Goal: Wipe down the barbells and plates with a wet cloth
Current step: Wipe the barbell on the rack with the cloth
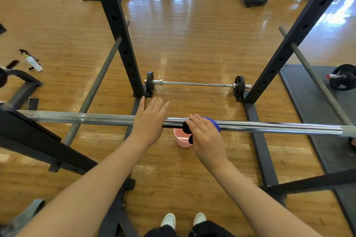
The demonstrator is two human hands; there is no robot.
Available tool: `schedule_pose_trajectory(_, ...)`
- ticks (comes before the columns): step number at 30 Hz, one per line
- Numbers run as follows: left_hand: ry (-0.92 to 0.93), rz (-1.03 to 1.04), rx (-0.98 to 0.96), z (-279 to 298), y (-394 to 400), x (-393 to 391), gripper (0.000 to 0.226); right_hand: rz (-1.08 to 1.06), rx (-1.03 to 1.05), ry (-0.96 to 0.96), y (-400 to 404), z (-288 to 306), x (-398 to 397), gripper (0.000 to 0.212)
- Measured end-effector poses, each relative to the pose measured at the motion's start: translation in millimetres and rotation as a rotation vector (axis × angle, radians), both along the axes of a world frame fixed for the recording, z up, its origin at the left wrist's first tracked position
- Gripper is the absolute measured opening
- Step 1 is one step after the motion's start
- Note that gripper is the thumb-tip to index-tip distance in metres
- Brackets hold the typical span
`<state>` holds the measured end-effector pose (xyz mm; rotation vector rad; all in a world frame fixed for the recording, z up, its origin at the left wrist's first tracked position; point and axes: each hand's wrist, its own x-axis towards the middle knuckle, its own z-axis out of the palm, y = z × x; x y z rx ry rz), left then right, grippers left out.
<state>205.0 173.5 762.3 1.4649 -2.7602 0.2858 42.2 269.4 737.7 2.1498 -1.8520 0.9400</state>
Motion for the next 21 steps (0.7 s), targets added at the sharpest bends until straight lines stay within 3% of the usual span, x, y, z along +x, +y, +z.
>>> schedule_pose_trajectory(3,0.088,-0.061,-0.135,-7,-1,3,0.07,0.034,0.018,0.014,-3,-8,-7,0.038)
schedule_pose_trajectory(8,0.119,-0.069,-0.109,-11,-4,5,0.069,0.045,-0.023,-0.003,-3,-6,-10,0.034)
schedule_pose_trajectory(16,0.194,-0.142,-0.095,-16,-8,8,0.051,-0.199,-0.036,-0.119,16,3,-43,0.037)
schedule_pose_trajectory(21,0.2,-0.148,-0.14,-17,-8,8,0.052,-0.026,0.007,-0.051,-5,10,-6,0.038)
